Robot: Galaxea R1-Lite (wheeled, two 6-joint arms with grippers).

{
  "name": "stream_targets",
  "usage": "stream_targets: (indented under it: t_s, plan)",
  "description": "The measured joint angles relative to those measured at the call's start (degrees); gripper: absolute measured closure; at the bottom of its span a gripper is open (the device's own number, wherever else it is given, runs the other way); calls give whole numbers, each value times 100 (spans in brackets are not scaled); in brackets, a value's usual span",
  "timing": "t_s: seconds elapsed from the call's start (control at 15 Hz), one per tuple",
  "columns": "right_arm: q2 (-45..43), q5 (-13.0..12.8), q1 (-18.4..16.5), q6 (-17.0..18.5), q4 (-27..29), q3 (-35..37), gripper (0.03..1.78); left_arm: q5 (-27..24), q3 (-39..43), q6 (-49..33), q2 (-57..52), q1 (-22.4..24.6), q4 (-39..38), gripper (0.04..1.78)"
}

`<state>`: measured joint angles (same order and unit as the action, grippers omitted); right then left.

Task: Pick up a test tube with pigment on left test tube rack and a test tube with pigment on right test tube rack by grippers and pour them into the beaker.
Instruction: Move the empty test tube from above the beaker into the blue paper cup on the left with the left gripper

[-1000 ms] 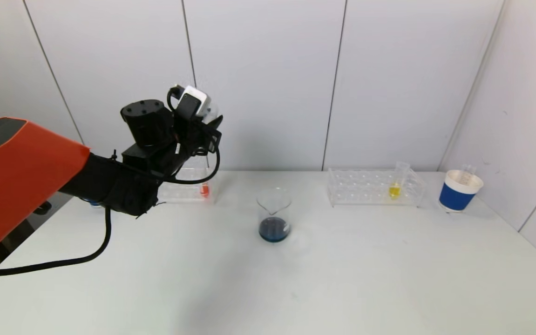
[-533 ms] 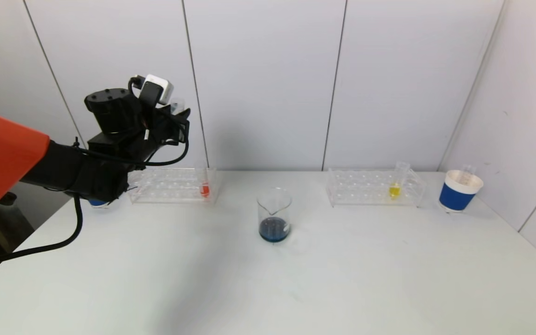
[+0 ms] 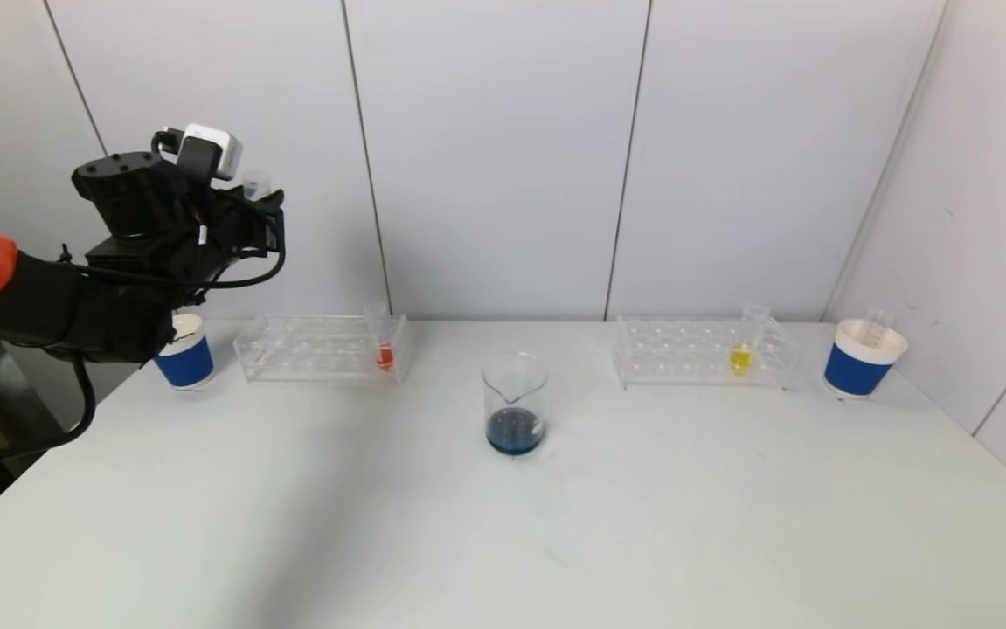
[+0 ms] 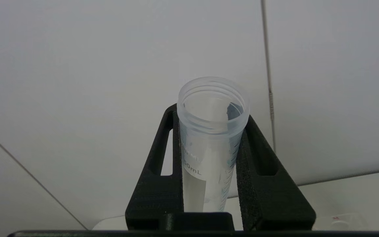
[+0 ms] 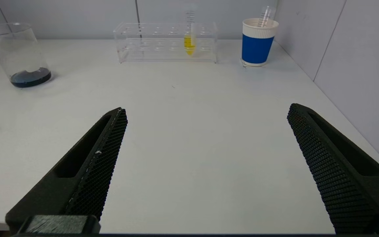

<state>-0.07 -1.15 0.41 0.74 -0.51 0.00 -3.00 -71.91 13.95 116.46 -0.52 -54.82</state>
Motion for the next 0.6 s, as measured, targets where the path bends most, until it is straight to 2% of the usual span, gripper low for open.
stream_targets:
  t_s: [0.6]
  plan:
    - [0, 0, 0, 2, 0, 0, 4, -88, -99, -397, 79, 978, 383, 135]
